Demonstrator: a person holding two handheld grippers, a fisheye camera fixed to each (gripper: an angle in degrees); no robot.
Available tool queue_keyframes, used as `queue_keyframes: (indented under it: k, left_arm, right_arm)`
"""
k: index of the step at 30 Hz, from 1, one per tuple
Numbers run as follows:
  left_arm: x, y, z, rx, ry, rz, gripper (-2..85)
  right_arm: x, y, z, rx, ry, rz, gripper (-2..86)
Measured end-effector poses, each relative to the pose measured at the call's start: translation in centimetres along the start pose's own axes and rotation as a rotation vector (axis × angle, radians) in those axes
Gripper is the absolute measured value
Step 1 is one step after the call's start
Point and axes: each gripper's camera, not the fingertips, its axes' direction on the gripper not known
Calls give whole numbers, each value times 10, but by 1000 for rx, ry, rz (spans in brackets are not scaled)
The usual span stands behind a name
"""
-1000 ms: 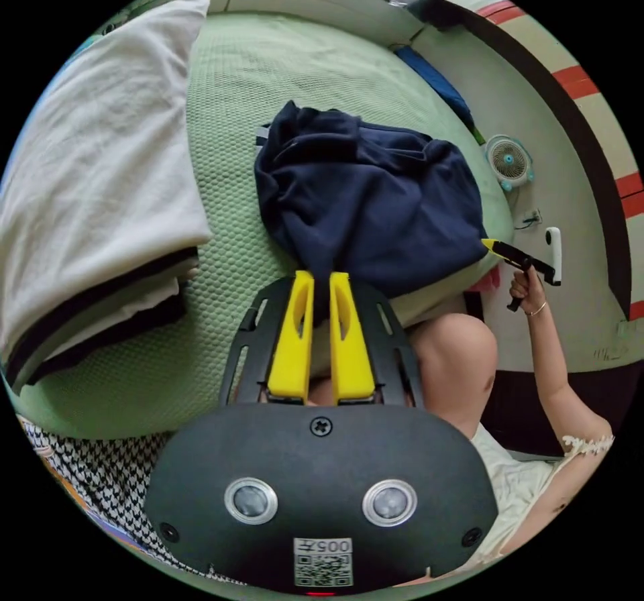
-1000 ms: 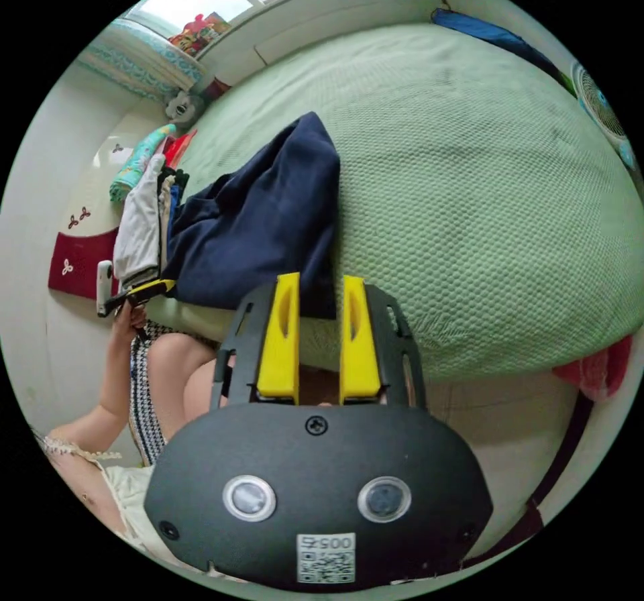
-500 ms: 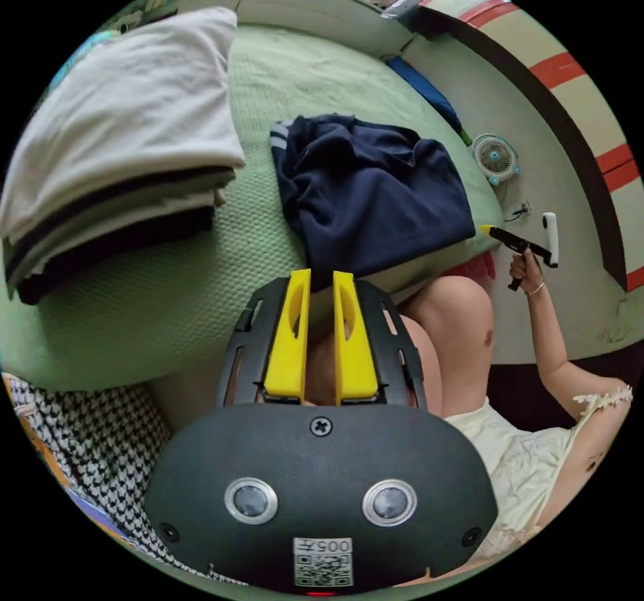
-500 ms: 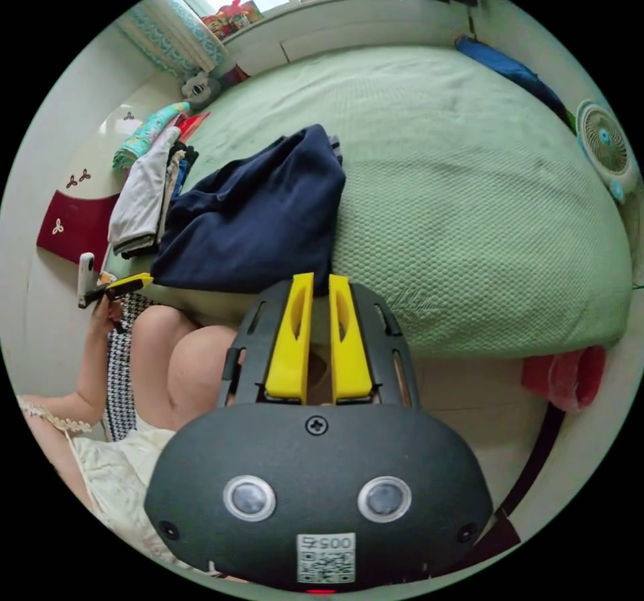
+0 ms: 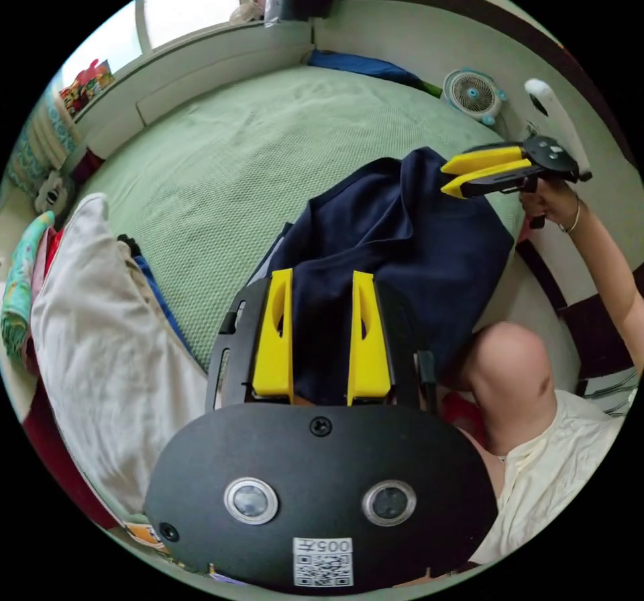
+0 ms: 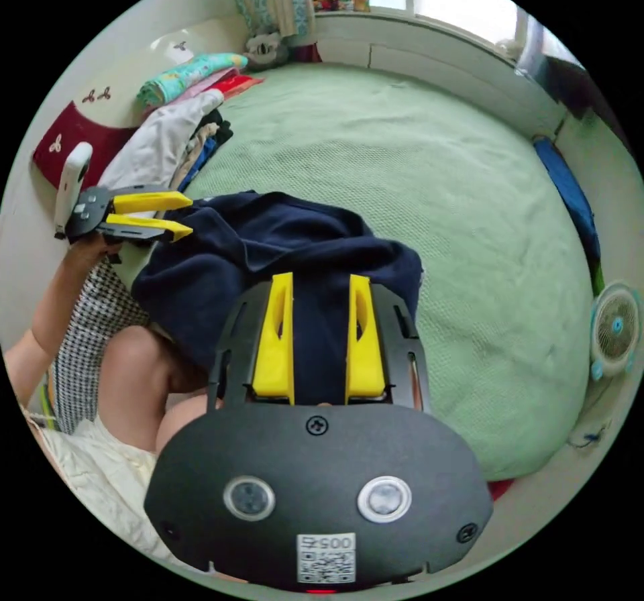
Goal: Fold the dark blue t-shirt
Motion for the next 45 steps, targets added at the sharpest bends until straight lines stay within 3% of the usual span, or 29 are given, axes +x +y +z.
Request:
queue_keyframes:
  k: [8, 11, 14, 21, 24, 30, 36, 45]
  left_arm:
    - [9, -35, 42, -113, -41, -49, 72]
    - [7, -36, 35, -70, 23, -81, 37]
    - [4, -41, 16, -16, 60, -80, 23]
    - [-24, -69, 17, -67, 77, -198, 26]
    - [-28, -68, 25, -98, 55, -274, 46]
    - [-8, -57, -14, 29, -10, -318, 67]
    - [100, -71, -38, 89, -12, -109, 58]
    - [326, -115, -9, 45, 190, 186, 76]
  right_arm:
    - [-11, -67, 64, -213, 81, 2, 96]
    - [-10, -72, 63, -176, 105, 16, 11]
    - [-2, -76, 43, -115, 43, 22, -11]
    - [47, -97, 38, -119, -76, 265, 11]
    - [66, -92, 43, -176, 6, 350, 29]
    - [85, -26, -6, -55, -42, 256, 82]
    - [114, 69, -45, -36, 11, 284, 109]
    - [130, 163, -65, -58, 42, 328, 109]
